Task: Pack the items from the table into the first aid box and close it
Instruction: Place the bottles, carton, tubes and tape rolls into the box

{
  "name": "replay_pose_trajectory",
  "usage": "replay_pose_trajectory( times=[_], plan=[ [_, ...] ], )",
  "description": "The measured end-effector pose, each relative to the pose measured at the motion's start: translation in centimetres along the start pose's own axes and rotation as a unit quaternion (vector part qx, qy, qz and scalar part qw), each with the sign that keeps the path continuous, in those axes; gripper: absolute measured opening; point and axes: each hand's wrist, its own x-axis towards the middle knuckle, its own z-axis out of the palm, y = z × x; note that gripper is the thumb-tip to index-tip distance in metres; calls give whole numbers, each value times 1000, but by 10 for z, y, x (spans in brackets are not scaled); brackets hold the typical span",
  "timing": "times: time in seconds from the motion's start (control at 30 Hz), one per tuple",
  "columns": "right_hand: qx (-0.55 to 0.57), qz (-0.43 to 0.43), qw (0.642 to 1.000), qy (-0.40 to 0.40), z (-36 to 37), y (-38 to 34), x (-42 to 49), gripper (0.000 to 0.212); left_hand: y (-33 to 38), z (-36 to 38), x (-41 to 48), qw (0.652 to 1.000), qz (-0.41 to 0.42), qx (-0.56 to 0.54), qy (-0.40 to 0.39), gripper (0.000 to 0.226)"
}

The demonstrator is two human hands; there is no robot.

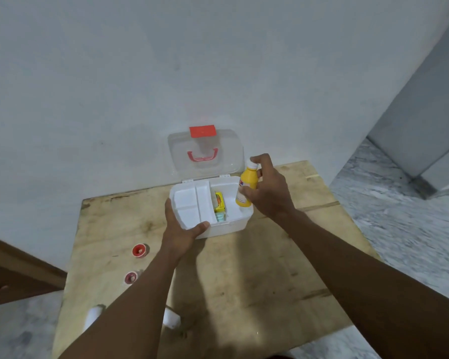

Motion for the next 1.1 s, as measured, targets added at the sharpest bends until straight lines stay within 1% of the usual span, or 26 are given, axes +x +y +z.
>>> replay_pose_trajectory(
  times=[0.07, 0.17, 0.23, 0.4, 0.47, 0.57, 0.67, 0.97, 1.1],
  plan=[
    [-11, -18, 1000, -7, 12, -1, 5, 53, 0, 0, -1, 1000, 15, -4, 3, 117],
    [-47, -48, 998, -15, 29, 5, 13, 51, 0, 1, -1, 999, 49, -15, 2, 104],
    [-67, -61, 996, -27, 37, 11, 19, 49, 2, 1, -1, 998, 56, -20, 4, 99],
    [-113, -75, 986, -96, 51, 25, 29, 45, 8, 2, -2, 997, 67, -34, 7, 90],
    [-135, -101, 980, -110, 56, 29, 32, 45, 8, 3, -1, 997, 71, -29, 2, 88],
    [-176, -153, 967, -97, 62, 36, 36, 38, 9, 3, -1, 997, 73, -15, 1, 88],
    [-200, -153, 964, -85, 66, 42, 40, 34, 10, 4, -1, 998, 69, -12, 6, 88],
    [-223, -149, 961, -60, 77, 46, 41, 45, 10, 5, -2, 998, 55, -6, 11, 87],
    [-250, -154, 955, -47, 77, 48, 42, 55, 9, 4, -1, 998, 54, -1, 13, 88]
  ],
)
